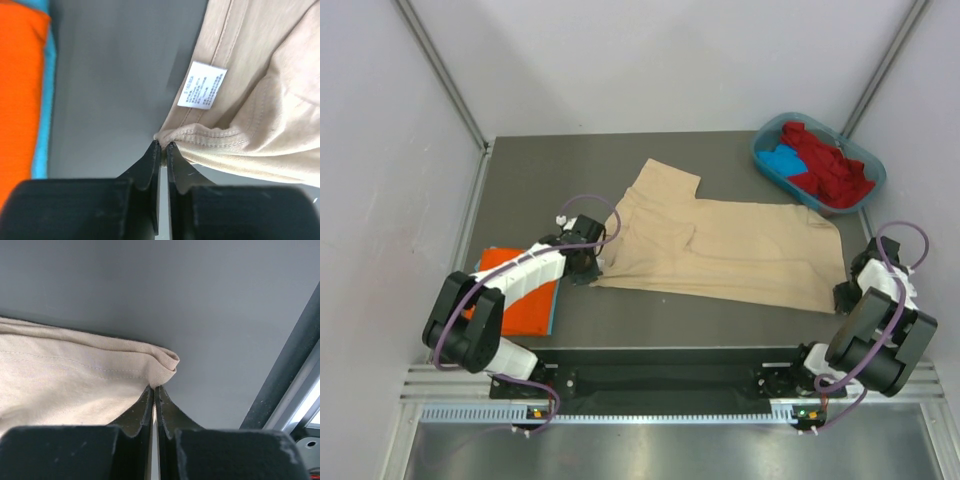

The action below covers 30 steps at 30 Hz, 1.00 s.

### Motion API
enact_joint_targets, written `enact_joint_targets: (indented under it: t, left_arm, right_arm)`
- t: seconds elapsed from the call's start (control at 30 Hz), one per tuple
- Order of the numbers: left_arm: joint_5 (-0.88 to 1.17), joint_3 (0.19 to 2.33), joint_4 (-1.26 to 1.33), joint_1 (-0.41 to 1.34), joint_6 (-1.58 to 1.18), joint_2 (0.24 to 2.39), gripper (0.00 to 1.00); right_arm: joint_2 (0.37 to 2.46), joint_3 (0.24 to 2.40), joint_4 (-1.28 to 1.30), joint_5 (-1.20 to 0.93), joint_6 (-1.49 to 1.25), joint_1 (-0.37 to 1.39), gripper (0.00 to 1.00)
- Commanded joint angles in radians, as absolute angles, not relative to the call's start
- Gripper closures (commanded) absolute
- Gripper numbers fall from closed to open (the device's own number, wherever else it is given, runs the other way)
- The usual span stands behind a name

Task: Fold and stack the t-shirts
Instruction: Fold the tshirt

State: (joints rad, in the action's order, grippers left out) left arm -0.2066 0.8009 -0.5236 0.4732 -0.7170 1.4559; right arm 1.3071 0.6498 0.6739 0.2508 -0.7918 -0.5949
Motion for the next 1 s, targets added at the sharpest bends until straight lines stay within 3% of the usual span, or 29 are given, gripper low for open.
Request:
enact_joint_targets:
  t: [0.0,0.13,0.47,0.57,0.63,0.77,0.97]
  left_arm:
    - [-0.297,0.867,-0.595,0.466,-0.693,1.451,0.95]
    - [-0.310,0.888,-0.658,0.466,-0.667,1.436,1.00]
    - [-0.252,0.832,-0.695,0.466,-0.641,1.414,0.92]
    - [-0.224,0.816,-0.696,0.468,-0.643,1.417,0.86]
    - [-0.216,0.808,-0.698,0.469,-0.649,1.408,0.76]
    - [-0.187,0.822,-0.715,0.469,-0.658,1.381,0.64]
    - [-0.179,1.041,-0.779,0.465,-0.624,1.400,0.52]
  right_arm:
    - [1.324,0.672,0.686,0.356,-0.758,-0.618,1.00]
    - [1.272,0.690,0.751,0.403,-0.749,-0.618,1.00]
    - [1.224,0.669,0.825,0.391,-0.764,-0.618,1.00]
    - [1.268,0.673,0.844,0.387,-0.764,-0.618,1.00]
    - [1.295,0.690,0.861,0.379,-0.761,-0.618,1.00]
    - [1.287,0.710,0.868,0.361,-0.753,-0.620,0.82]
    - [1.206,0.837,0.879,0.316,-0.750,-0.618,0.73]
